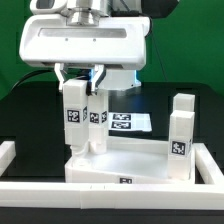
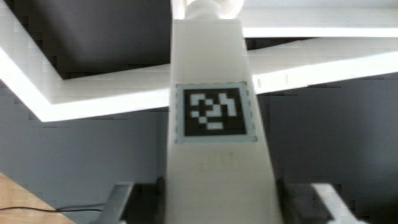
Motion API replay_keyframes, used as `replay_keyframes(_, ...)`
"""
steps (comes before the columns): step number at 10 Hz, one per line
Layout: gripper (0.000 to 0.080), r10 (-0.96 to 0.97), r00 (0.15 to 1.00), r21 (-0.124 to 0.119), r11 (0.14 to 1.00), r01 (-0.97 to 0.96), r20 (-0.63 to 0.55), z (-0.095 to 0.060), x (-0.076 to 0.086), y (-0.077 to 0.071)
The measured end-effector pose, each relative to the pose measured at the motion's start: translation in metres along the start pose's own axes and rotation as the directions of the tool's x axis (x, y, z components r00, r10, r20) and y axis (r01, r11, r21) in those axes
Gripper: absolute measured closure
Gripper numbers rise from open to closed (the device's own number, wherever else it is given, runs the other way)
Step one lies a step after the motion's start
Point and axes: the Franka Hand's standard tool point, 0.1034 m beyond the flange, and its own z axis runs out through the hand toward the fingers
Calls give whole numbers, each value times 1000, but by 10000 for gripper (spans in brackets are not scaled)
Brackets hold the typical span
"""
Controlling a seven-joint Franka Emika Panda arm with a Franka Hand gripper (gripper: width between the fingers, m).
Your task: Assemble desk
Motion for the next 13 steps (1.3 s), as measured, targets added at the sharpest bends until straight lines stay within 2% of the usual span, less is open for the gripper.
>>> replay_keyframes(7,512,-21,999,-4,1000,21,28,15,-14,-7)
replay_keyframes(10,512,-30,999,-19,999,31,20,24,-21,-5)
replay_keyframes(13,512,-38,999,-27,999,38,0,27,-22,-6)
